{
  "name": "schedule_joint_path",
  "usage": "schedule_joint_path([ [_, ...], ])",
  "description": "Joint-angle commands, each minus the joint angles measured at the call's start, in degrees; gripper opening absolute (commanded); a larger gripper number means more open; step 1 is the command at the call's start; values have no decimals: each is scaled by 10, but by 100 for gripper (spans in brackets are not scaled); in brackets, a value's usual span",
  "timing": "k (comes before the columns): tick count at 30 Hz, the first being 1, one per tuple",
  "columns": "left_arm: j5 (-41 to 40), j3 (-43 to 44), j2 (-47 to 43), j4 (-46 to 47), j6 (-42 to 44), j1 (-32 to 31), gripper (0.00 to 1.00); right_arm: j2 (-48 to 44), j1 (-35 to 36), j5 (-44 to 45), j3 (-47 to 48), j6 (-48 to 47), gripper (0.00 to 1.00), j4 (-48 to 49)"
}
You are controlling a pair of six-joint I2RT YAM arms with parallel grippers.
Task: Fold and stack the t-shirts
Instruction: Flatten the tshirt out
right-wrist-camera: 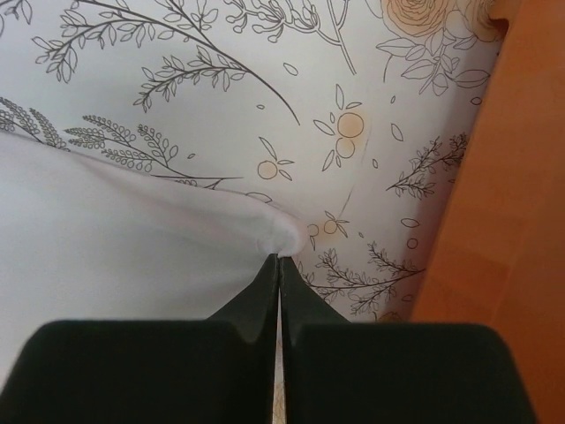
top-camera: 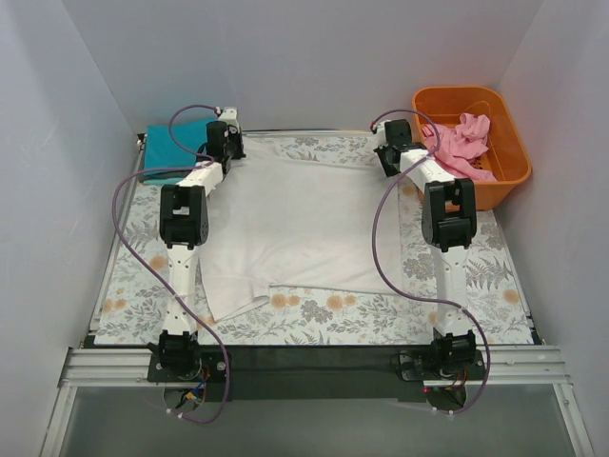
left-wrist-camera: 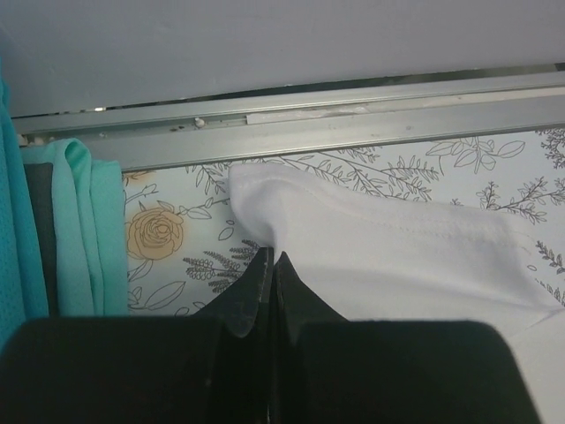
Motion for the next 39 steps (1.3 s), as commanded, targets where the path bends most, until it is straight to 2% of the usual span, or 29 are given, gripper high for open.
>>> schedule_joint_path([
  [1, -7, 28, 7, 9, 6, 0, 1, 0, -3, 21, 17, -28, 1, 3],
  [2, 2, 39, 8, 3, 8, 0, 9, 0, -2, 10, 25, -33, 1, -1],
  [3, 15, 38, 4, 0, 8, 1, 29, 1, 0, 8, 30, -37, 1, -12],
  [4, 41, 37, -1, -1, 5, 1, 39, -3, 4, -14, 34, -41, 5, -17],
  [5, 56, 33, -10, 0, 3, 1, 47, -8, 9, -28, 33, -45, 21, -22],
  [6, 69, 30, -26, 0, 2, 1, 54, -14, 13, -31, 33, -43, 28, -21],
  [7, 89, 30, -39, -1, -4, 0, 56, -31, 16, -49, 33, -44, 34, -23],
  [8, 93, 30, -51, -1, -5, 0, 59, -42, 21, -60, 32, -44, 46, -23],
  [10, 91, 32, -93, -5, -10, 1, 64, -80, 28, -81, 23, -41, 57, -29],
  [11, 97, 31, -108, -12, -12, 2, 66, -94, 36, -91, 20, -44, 69, -32],
  [14, 117, 5, -198, -49, 1, 8, 68, -163, 46, -135, -11, -50, 91, -62],
  [16, 137, -46, -275, -99, 15, 19, 68, -219, 51, -179, -57, -67, 95, -97],
  [17, 150, -70, -302, -117, 50, 21, 68, -237, 54, -191, -75, -74, 98, -109],
  [18, 156, -98, -329, -134, 67, 26, 67, -256, 55, -200, -95, -78, 98, -118],
  [19, 167, -163, -360, -166, 91, 27, 66, -286, 56, -216, -136, -84, 98, -131],
  [22, 201, -257, -457, -249, 182, 33, 61, -332, 59, -231, -192, -107, 98, -185],
  [23, 209, -310, -474, -271, 203, 33, 58, -343, 62, -234, -230, -112, 96, -195],
  [25, 233, -361, -527, -319, 250, 40, 50, -378, 64, -250, -268, -122, 91, -216],
  [27, 228, -442, -572, -339, 270, 44, 45, -397, 71, -255, -319, -127, 78, -233],
  [29, 212, -504, -598, -342, 284, 47, 44, -417, 83, -262, -367, -128, 66, -241],
  [32, 195, -550, -624, -348, 310, 48, 42, -428, 105, -249, -417, -130, 57, -241],
  [35, 172, -597, -629, -354, 334, 48, 40, -420, 111, -229, -465, -133, 53, -232],
  [39, 140, -667, -629, -354, 365, 47, 40, -409, 111, -182, -512, -149, 52, -205],
])
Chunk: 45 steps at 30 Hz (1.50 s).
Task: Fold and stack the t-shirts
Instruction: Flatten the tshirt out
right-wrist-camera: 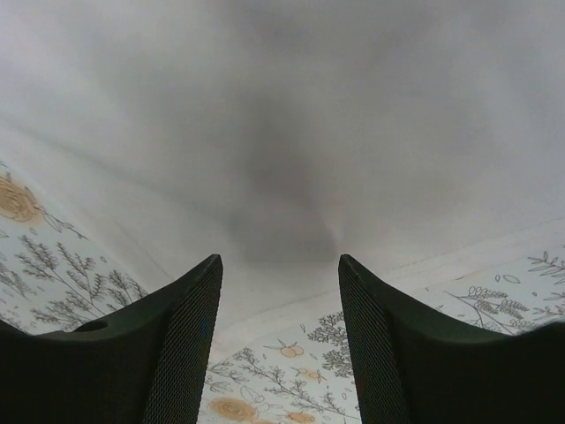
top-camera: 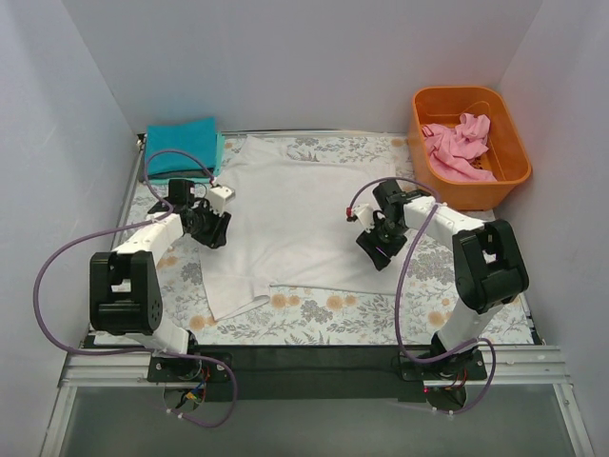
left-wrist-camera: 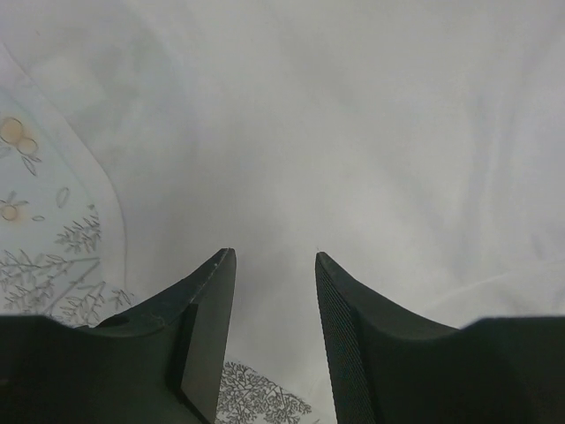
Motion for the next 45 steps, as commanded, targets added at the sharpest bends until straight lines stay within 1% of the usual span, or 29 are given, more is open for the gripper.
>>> schedule_joint_path([
  [1, -34, -45, -26, -9, 57, 2, 39, -6, -6, 48, -38, -23, 52, 23],
  [4, -41, -99, -48, -35, 79, -11, 39, 1, -5, 74, -65, -45, 52, 38],
  [6, -54, -133, -77, -57, 107, -35, 38, -1, -5, 89, -76, -60, 52, 47],
  [7, -58, -163, -88, -65, 109, -46, 38, -1, -6, 94, -82, -63, 52, 49],
  [9, -60, -181, -116, -95, 111, -73, 37, -7, -5, 96, -96, -76, 52, 47],
  [11, -53, -197, -135, -118, 112, -85, 36, -16, -6, 96, -113, -85, 52, 46],
  [12, -49, -198, -149, -145, 112, -88, 36, -32, -5, 90, -119, -97, 52, 33],
  [16, 0, -185, -175, -212, 122, -88, 34, -80, -5, 54, -134, -131, 51, -10],
  [17, 5, -177, -180, -218, 118, -86, 35, -92, -6, 43, -129, -135, 54, -18],
  [19, 18, -136, -182, -212, 108, -80, 40, -121, -14, 26, -88, -124, 58, -17],
  [20, 45, -114, -175, -207, 92, -65, 43, -123, -19, 19, -66, -116, 61, -15],
  [21, 60, -54, -164, -199, 86, -56, 46, -117, -25, 7, -11, -108, 62, -13],
  [23, 97, 8, -104, -190, 43, -37, 52, -97, -48, 1, 45, -70, 63, 10],
  [24, 101, 71, -80, -166, 21, -32, 55, -69, -55, 4, 77, -59, 62, 24],
  [25, 102, 97, -60, -151, 4, -28, 57, -54, -68, 9, 128, -45, 62, 38],
  [26, 99, 125, -22, -133, -12, -22, 58, -36, -74, 16, 159, -21, 61, 69],
  [27, 90, 145, -7, -83, -59, -18, 58, 2, -80, 23, 187, -7, 60, 83],
  [28, 83, 181, 8, -55, -81, -16, 59, 24, -93, 37, 244, 3, 59, 96],
  [29, 73, 202, 46, -37, -99, -15, 60, 47, -99, 45, 272, 24, 56, 117],
  [30, 58, 222, 64, -13, -129, -14, 60, 96, -102, 54, 302, 34, 54, 123],
  [31, 52, 246, 84, -3, -144, -13, 60, 124, -111, 73, 339, 43, 49, 126],
  [32, 51, 282, 102, 5, -155, -13, 60, 150, -114, 81, 402, 55, 43, 127],
  [33, 49, 299, 130, 23, -164, -13, 60, 200, -116, 87, 436, 75, 41, 130],
  [35, 45, 336, 153, 41, -193, -13, 60, 244, -123, 96, 509, 95, 41, 133],
  [36, 48, 348, 166, 50, -200, -13, 60, 279, -124, 96, 525, 102, 41, 138],
  [39, 30, 377, 200, 77, -222, -13, 60, 325, -124, 128, 562, 123, 41, 158],
  [41, 16, 383, 219, 92, -232, -13, 61, 339, -124, 140, 563, 134, 41, 176],
  [45, 2, 396, 250, 115, -239, -13, 62, 361, -124, 142, 553, 143, 43, 183],
])
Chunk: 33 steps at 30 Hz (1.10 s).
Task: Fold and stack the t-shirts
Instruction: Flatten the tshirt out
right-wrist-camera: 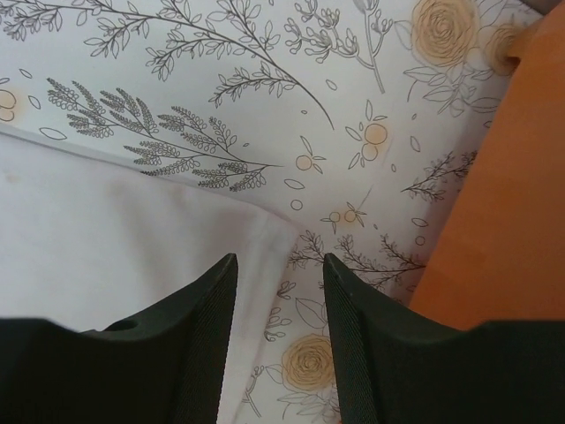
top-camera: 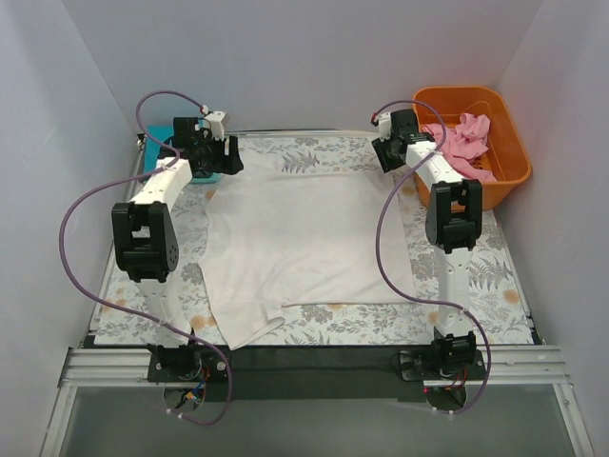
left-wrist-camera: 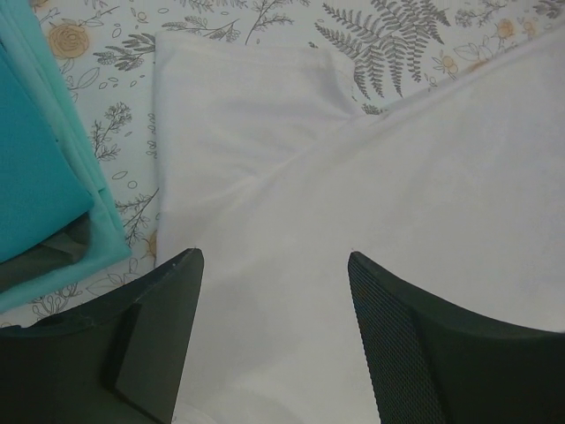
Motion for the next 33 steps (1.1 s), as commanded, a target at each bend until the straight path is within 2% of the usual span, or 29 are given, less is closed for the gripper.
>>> schedule_joint_path([
  [1, -22, 29, 13, 39, -23, 0, 62, -8, 3, 15, 10, 27, 43, 35],
  [8, -38, 52, 61, 55, -26, 0, 63, 6, 1, 29, -26, 42, 43, 74],
  [16, -67, 90, 105, 57, -25, 0, 65, 28, -3, 13, -38, 64, 41, 72],
  [18, -74, 110, 117, 54, -29, 0, 66, 38, -3, 14, -40, 66, 37, 71],
  [19, -78, 115, 129, 53, -28, 0, 66, 40, -5, 15, -40, 67, 29, 70],
  [22, -90, 143, 153, 51, -28, 0, 66, 45, -7, 13, -42, 71, 19, 68],
  [25, -102, 175, 183, 49, -24, 0, 66, 46, -10, 15, -42, 70, 1, 67],
  [33, -136, 228, 248, 38, -4, -1, 64, 31, -10, 16, -49, 62, 1, 64],
])
